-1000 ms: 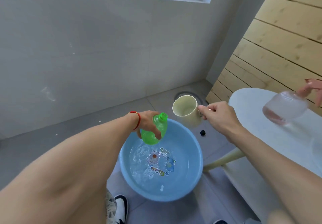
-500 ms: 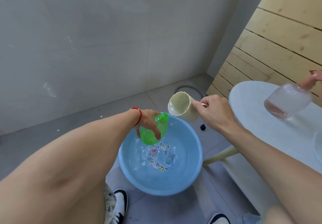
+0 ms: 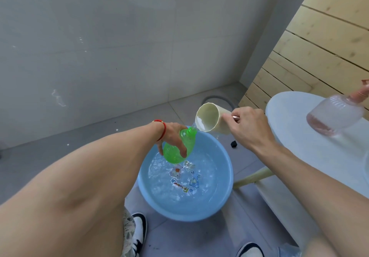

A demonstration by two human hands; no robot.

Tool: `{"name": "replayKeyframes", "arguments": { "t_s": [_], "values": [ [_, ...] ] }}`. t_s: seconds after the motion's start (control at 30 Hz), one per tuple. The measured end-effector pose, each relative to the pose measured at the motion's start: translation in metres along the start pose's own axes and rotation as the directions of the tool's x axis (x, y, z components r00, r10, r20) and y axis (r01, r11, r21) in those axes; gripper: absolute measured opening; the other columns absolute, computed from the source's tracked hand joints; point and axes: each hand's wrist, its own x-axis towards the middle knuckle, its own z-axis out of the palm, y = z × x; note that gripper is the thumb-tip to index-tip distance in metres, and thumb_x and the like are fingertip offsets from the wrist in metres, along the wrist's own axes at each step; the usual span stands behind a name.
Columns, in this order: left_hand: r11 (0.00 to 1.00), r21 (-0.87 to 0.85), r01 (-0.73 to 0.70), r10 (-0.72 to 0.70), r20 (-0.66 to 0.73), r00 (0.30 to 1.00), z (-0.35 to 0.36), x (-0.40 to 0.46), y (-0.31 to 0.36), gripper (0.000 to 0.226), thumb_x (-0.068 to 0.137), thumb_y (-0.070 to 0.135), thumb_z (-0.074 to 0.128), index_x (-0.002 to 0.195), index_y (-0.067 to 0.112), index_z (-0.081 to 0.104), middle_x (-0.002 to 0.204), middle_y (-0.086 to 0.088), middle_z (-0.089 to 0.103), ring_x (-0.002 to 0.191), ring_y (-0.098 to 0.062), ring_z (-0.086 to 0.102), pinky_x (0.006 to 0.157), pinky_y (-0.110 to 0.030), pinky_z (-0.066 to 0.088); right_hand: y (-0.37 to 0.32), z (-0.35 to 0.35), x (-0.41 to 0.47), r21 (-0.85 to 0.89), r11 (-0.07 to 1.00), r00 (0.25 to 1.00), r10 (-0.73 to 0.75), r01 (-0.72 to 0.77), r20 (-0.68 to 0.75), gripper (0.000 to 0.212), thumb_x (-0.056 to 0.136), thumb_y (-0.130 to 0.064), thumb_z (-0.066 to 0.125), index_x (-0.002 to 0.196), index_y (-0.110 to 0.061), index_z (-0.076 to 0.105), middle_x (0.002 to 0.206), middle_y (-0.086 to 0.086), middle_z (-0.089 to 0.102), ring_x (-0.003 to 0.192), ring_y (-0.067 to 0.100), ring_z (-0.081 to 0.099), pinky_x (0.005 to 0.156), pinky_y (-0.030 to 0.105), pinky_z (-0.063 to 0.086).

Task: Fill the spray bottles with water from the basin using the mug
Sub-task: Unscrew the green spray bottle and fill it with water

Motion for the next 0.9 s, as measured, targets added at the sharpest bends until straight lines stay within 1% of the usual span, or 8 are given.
{"name": "replayKeyframes", "arguments": {
  "t_s": [0.07,0.2,0.4,0.5,0.57,0.7,0.8,0.9],
  "values": [
    [1.000,0.004,-0.001,0.001,0.001,1.000,-0.0006,0.0002,-0.0008,0.113,0.064,0.014,0.097,0.158,0.035,0.037,0.151,-0.003,0.042,0.137,-0.039,0.045,0.076,-0.062,0.062,-0.0006,0.0005,0.0004,-0.006,1.000,1.000,-0.018,0.018,-0.010,0.049,0.097,-0.039,0.057,0.061,-0.005,0.059,0.058,0.017,0.057,0.063,0.041,0.054,0.058,0.043,0.047],
    [1.000,0.000,-0.006,0.006,-0.003,1.000,-0.0014,0.0002,-0.0020,0.114,0.065,0.014,0.097,0.159,0.036,0.035,0.151,-0.003,0.041,0.137,-0.039,0.044,0.077,-0.062,0.062,-0.0012,-0.0003,0.0003,-0.023,0.999,0.999,-0.038,0.037,-0.026,0.049,0.097,-0.039,0.056,0.061,-0.007,0.059,0.058,0.016,0.058,0.063,0.041,0.054,0.058,0.041,0.045],
    [1.000,0.004,-0.011,0.011,0.004,1.000,-0.0020,0.0008,-0.0041,0.108,0.063,0.014,0.097,0.154,0.034,0.042,0.148,-0.003,0.046,0.133,-0.038,0.048,0.074,-0.062,0.062,-0.0019,0.0001,0.0005,-0.040,0.998,0.998,-0.050,0.049,-0.046,0.048,0.098,-0.037,0.056,0.063,-0.004,0.059,0.059,0.017,0.058,0.063,0.042,0.053,0.059,0.041,0.044],
    [1.000,0.009,-0.008,0.008,0.002,1.000,-0.0021,-0.0002,-0.0046,0.109,0.066,0.012,0.096,0.156,0.034,0.039,0.148,-0.002,0.044,0.134,-0.038,0.047,0.079,-0.062,0.062,-0.0015,-0.0003,0.0001,-0.054,0.996,0.996,-0.070,0.067,-0.059,0.048,0.098,-0.038,0.056,0.064,-0.004,0.061,0.059,0.017,0.060,0.062,0.041,0.055,0.058,0.042,0.047],
    [1.000,0.020,-0.009,0.009,0.005,1.000,-0.0021,-0.0003,-0.0047,0.108,0.066,0.013,0.096,0.156,0.033,0.039,0.148,-0.002,0.045,0.133,-0.037,0.048,0.079,-0.061,0.062,-0.0018,-0.0002,-0.0001,-0.060,0.995,0.994,-0.083,0.079,-0.065,0.048,0.098,-0.037,0.057,0.063,-0.005,0.059,0.059,0.017,0.060,0.061,0.041,0.054,0.058,0.042,0.047],
    [1.000,0.023,-0.001,0.001,0.003,1.000,-0.0020,0.0008,-0.0055,0.109,0.065,0.012,0.097,0.155,0.034,0.040,0.148,-0.003,0.045,0.133,-0.039,0.048,0.078,-0.062,0.062,-0.0025,-0.0005,0.0005,-0.085,0.992,0.992,-0.103,0.096,-0.078,0.048,0.098,-0.036,0.058,0.062,-0.004,0.058,0.058,0.017,0.059,0.060,0.041,0.052,0.056,0.040,0.043],
    [1.000,0.029,0.002,-0.002,0.004,1.000,-0.0017,0.0013,-0.0063,0.111,0.065,0.012,0.097,0.156,0.034,0.038,0.149,-0.003,0.043,0.136,-0.039,0.046,0.077,-0.062,0.062,-0.0020,-0.0003,-0.0003,-0.107,0.986,0.986,-0.140,0.129,-0.096,0.047,0.098,-0.032,0.061,0.061,-0.005,0.054,0.056,0.016,0.056,0.056,0.039,0.048,0.054,0.036,0.035],
    [0.999,0.032,0.004,-0.005,0.016,1.000,-0.0022,0.0021,-0.0066,0.113,0.064,0.013,0.097,0.157,0.034,0.037,0.151,-0.004,0.042,0.136,-0.040,0.045,0.077,-0.062,0.062,-0.0011,0.0004,0.0001,-0.136,0.978,0.980,-0.170,0.155,-0.103,0.046,0.098,-0.032,0.062,0.061,-0.005,0.056,0.055,0.016,0.056,0.055,0.038,0.049,0.054,0.035,0.034]
  ]
}}
